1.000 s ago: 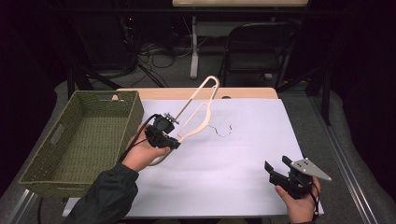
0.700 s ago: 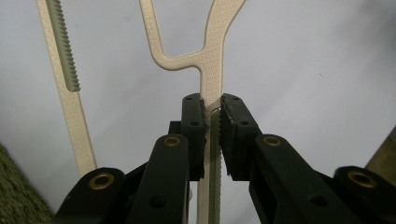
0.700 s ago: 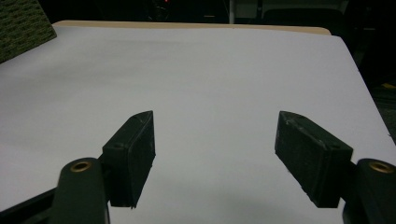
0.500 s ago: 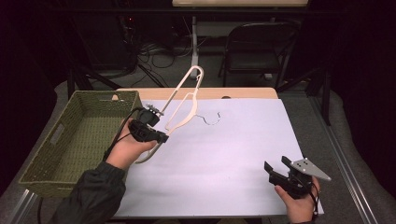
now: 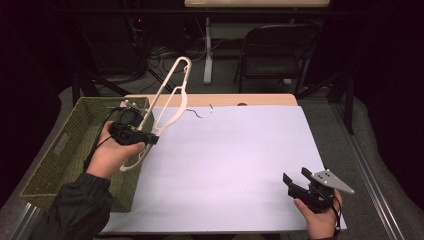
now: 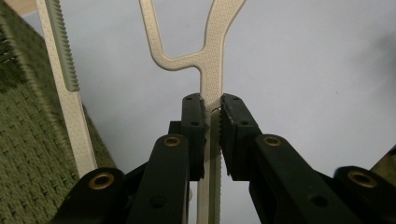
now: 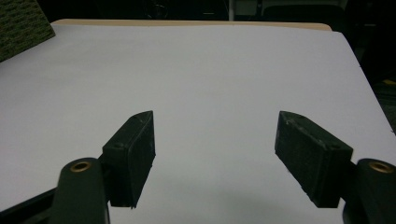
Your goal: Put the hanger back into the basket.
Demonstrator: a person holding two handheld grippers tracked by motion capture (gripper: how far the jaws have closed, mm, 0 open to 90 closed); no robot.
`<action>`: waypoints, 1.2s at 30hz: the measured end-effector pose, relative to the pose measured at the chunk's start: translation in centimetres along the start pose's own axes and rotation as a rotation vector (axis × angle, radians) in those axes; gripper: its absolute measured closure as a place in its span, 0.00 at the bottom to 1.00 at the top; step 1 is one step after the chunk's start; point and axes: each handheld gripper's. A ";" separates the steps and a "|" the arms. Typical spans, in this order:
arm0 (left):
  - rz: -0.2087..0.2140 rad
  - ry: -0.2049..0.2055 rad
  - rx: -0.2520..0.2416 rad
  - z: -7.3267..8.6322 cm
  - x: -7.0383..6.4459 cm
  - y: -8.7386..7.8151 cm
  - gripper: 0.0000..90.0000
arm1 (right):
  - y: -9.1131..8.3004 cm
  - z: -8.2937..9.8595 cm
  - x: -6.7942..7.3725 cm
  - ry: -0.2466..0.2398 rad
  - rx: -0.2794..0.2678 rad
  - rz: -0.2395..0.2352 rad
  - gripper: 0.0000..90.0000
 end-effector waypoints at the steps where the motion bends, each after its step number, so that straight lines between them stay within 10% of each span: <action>1: 0.006 -0.019 -0.012 0.2 0.4 -0.4 0.89 | 0.0 0.0 0.0 0.002 0.002 0.000 0.32; 21: 0.073 -0.221 -0.225 5.7 5.1 -5.1 0.89 | 0.1 0.1 0.1 0.001 0.005 0.003 0.32; 36: 0.155 -0.345 -0.399 9.7 7.2 -5.6 0.89 | 0.2 0.1 0.2 -0.001 0.006 -0.001 0.32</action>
Point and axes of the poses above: each handheld gripper's, and its own axes: y roughly forward along the jaws, z roughly out of its underside, x roughly to its left, and after that the axes turned 12 degrees about z, right-handed
